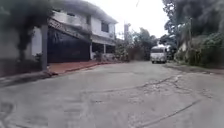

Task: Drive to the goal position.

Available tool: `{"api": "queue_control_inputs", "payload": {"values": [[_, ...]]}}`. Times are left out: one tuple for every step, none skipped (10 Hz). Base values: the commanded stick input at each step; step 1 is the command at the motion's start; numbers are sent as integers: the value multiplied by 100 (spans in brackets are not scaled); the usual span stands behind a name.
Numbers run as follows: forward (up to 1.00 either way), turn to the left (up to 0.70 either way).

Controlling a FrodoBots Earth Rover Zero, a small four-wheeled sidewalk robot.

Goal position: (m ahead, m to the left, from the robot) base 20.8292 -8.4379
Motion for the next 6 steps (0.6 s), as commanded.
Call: {"api": "queue_control_inputs", "payload": {"values": [[70, 0], [70, 0], [70, 0], [70, 0], [70, 0], [70, 0]]}}
